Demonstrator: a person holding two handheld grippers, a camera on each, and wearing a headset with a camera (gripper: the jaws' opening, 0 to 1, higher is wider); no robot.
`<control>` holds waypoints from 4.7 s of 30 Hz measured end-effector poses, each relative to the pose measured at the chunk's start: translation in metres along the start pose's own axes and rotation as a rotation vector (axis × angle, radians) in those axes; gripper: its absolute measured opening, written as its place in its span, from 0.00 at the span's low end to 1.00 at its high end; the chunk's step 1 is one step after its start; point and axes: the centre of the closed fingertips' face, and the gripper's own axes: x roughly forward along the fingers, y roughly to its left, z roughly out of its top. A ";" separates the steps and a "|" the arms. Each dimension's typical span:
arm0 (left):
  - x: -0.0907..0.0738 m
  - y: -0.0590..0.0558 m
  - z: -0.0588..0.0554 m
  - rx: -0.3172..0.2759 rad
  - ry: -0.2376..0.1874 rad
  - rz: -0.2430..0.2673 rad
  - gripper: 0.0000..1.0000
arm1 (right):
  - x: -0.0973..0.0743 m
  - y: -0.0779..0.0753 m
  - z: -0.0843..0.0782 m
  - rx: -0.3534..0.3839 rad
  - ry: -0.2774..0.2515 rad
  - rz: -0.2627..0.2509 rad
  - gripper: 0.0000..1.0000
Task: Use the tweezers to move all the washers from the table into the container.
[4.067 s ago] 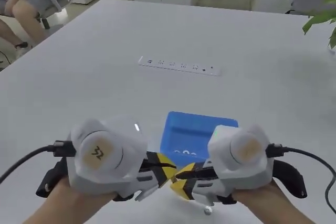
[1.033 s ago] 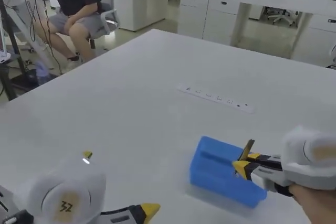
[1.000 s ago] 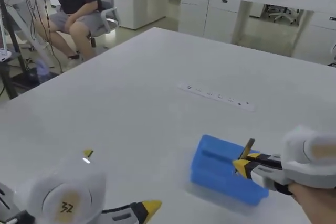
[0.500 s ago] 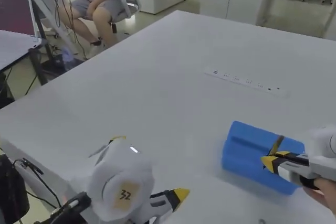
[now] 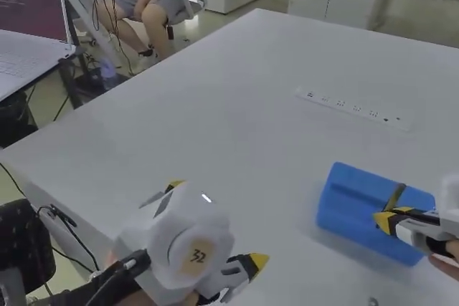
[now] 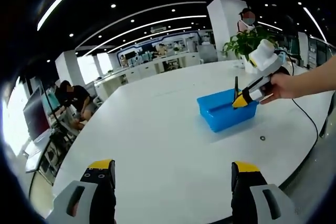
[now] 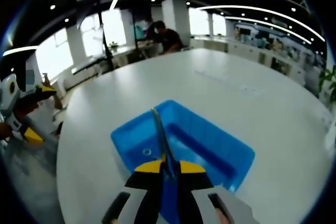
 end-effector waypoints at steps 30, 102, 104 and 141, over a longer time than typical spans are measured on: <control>0.003 -0.003 -0.005 0.028 0.037 -0.002 0.92 | -0.065 0.045 0.018 -0.026 -0.137 0.087 0.07; 0.005 -0.010 -0.011 0.066 0.066 -0.026 0.88 | -0.051 0.074 -0.063 -0.001 0.005 0.124 0.05; 0.005 -0.010 -0.011 0.066 0.069 -0.026 0.88 | -0.051 0.074 -0.063 0.003 0.005 0.123 0.05; 0.004 -0.008 -0.011 0.074 0.071 -0.011 0.84 | -0.071 0.016 0.023 0.025 -0.167 0.002 0.05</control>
